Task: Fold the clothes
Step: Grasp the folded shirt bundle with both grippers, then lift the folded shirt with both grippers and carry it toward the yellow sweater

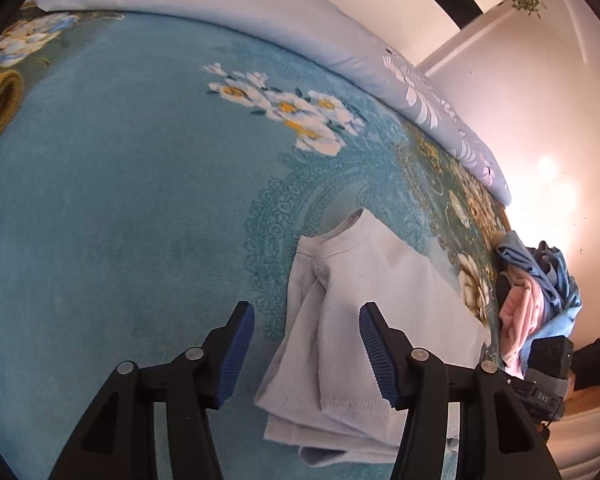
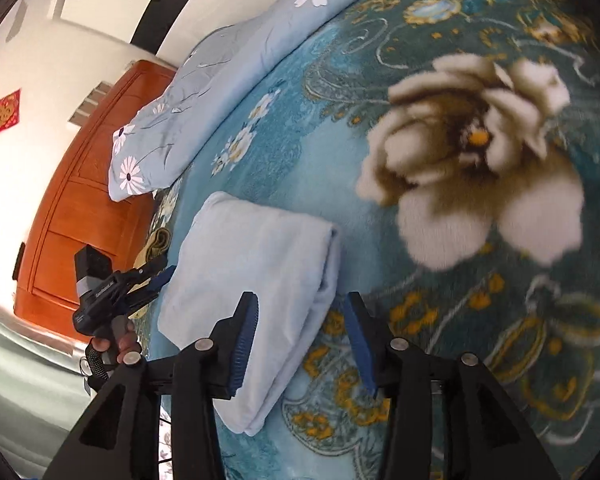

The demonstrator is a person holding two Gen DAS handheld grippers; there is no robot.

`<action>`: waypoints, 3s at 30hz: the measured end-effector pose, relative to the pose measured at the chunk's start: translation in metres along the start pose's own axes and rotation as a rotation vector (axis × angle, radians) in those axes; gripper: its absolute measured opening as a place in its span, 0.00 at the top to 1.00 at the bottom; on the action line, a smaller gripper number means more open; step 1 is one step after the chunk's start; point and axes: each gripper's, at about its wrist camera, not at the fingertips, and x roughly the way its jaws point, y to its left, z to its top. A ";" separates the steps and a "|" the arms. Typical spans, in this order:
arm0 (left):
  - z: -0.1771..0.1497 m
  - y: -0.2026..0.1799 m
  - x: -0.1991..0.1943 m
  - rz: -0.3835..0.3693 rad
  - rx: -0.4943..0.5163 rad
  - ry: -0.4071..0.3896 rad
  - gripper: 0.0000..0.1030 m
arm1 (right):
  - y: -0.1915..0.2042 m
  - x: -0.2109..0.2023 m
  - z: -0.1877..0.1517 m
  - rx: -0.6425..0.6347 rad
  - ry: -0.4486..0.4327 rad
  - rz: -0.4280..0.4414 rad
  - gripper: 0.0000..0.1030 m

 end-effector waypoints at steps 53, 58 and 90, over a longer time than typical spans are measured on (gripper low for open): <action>-0.161 0.120 -0.136 0.036 -0.321 -0.323 0.38 | 0.102 0.111 -0.044 -0.195 0.215 0.184 0.63; -0.158 0.116 -0.130 0.005 -0.315 -0.323 0.39 | 0.109 0.127 -0.048 -0.180 0.221 0.208 0.63; -0.164 0.087 -0.176 -0.160 -0.211 -0.476 0.83 | 0.172 0.114 -0.056 -0.186 0.275 0.320 0.91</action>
